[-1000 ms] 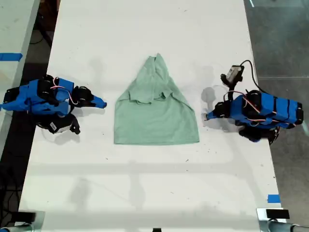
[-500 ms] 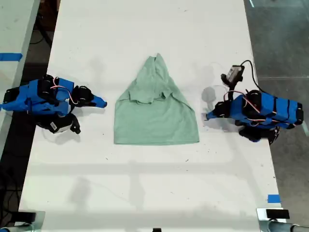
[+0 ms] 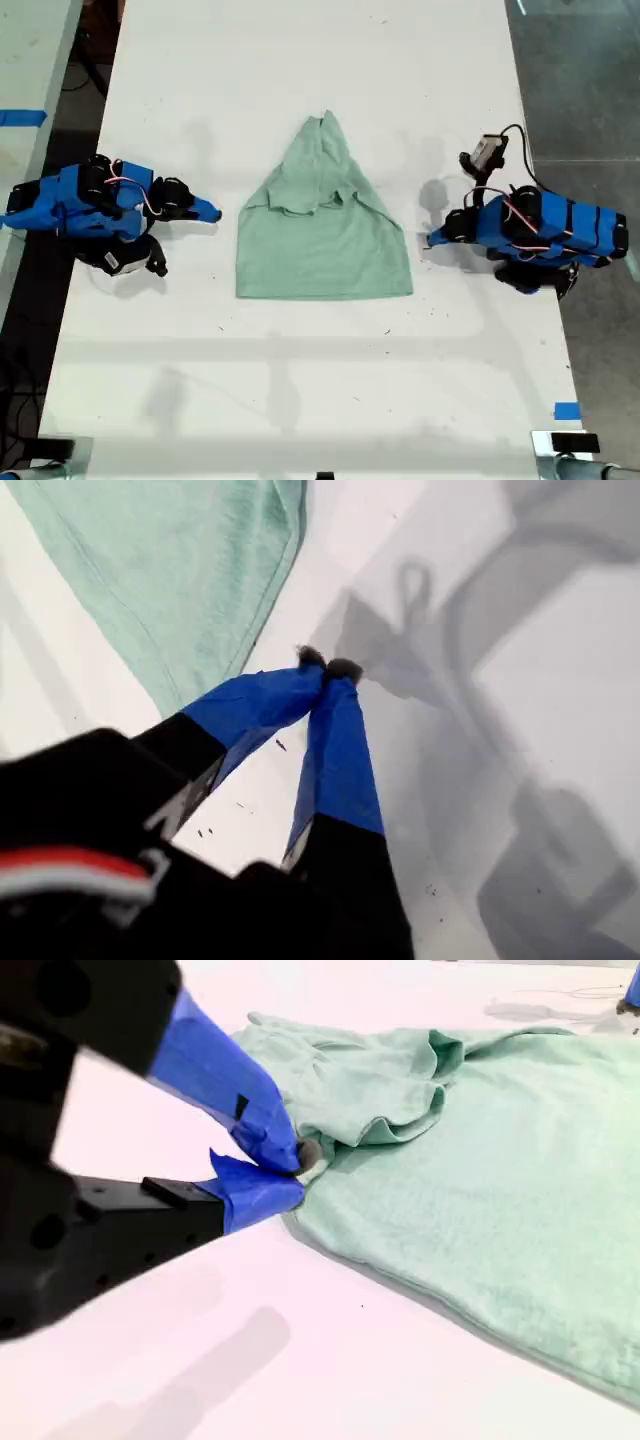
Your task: Fold t shirt
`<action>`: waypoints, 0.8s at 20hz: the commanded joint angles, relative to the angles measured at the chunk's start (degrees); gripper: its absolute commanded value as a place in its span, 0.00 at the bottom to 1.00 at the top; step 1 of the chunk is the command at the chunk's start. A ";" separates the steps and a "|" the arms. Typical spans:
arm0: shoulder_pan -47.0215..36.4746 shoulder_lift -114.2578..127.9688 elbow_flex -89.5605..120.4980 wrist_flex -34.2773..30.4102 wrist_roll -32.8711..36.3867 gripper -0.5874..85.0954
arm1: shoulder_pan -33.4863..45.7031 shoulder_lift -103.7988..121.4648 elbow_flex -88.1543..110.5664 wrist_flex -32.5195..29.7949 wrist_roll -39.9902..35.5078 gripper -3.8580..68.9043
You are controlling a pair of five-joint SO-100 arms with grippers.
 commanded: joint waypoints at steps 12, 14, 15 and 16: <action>-0.70 0.26 0.18 -1.41 -0.26 0.01 | -0.53 0.26 0.62 0.44 0.26 0.06; -0.44 0.26 0.18 -1.41 -0.35 0.01 | -0.62 0.26 0.62 0.44 0.35 0.06; -0.44 0.26 0.18 -1.41 -0.35 0.01 | -0.62 0.26 0.62 0.44 0.44 0.06; -0.53 0.26 0.18 -1.41 -0.35 0.01 | -0.62 0.26 0.62 0.44 0.44 0.06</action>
